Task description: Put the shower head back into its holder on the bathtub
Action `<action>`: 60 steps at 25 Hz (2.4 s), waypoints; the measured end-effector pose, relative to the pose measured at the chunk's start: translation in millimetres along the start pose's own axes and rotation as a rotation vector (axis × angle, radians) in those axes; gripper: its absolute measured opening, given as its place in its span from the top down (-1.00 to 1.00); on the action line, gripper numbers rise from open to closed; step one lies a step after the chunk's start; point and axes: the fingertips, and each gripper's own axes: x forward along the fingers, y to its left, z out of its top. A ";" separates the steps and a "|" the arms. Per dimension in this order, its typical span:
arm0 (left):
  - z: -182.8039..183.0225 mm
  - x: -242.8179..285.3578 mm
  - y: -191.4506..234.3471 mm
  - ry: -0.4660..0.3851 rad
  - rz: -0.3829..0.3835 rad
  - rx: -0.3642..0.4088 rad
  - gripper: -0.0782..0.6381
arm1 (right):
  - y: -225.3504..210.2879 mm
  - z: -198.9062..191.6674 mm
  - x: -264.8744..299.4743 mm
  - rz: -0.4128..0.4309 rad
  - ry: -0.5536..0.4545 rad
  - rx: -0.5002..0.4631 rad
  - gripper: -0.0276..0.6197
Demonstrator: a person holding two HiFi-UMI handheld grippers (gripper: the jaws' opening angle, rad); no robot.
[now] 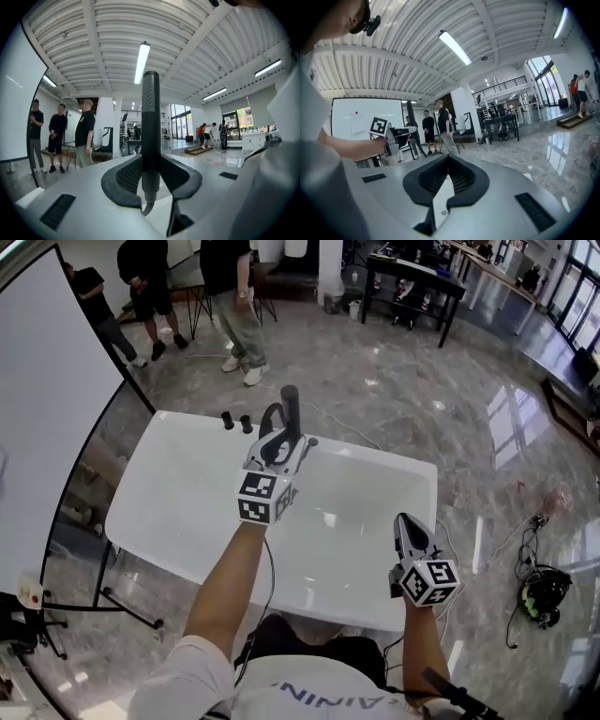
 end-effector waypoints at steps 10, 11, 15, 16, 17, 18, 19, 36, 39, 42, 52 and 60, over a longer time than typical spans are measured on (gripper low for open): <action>12.0 17.0 76.2 -0.096 -0.107 -0.026 0.43 | 75.9 27.9 85.4 -0.052 -0.060 -0.051 0.88; 11.3 22.0 77.2 -0.100 -0.111 -0.024 0.43 | 77.0 30.8 94.2 -0.042 -0.059 -0.062 0.88; 10.8 46.8 79.3 -0.107 -0.113 -0.026 0.43 | 71.2 38.3 127.9 -0.001 -0.050 -0.097 0.88; 11.2 54.5 81.5 -0.111 -0.108 -0.030 0.43 | 67.4 40.0 136.9 0.006 -0.052 -0.099 0.88; 11.3 62.6 84.2 -0.114 -0.101 -0.033 0.43 | 63.4 41.2 145.9 0.013 -0.055 -0.098 0.88; 10.8 70.6 86.9 -0.117 -0.094 -0.033 0.43 | 59.6 41.5 154.8 0.019 -0.059 -0.097 0.88; 9.7 78.3 89.1 -0.118 -0.088 -0.033 0.43 | 56.0 40.9 163.3 0.026 -0.061 -0.097 0.88; -101.0 190.2 91.8 -0.102 -0.015 -0.093 0.43 | -18.5 -48.6 238.3 0.057 0.015 -0.033 0.88; -137.0 205.4 90.8 -0.082 0.007 -0.107 0.43 | -31.5 -73.2 243.6 0.056 0.028 -0.024 0.88; -169.4 220.5 86.6 -0.073 0.016 -0.107 0.43 | -42.3 -100.7 250.0 0.070 0.047 -0.030 0.88; -261.1 262.3 72.4 -0.025 0.005 -0.075 0.43 | -82.2 -175.5 267.7 0.072 0.098 -0.013 0.88; -329.1 290.1 97.1 0.000 0.053 -0.135 0.43 | -95.5 -247.6 259.2 0.073 0.143 0.015 0.88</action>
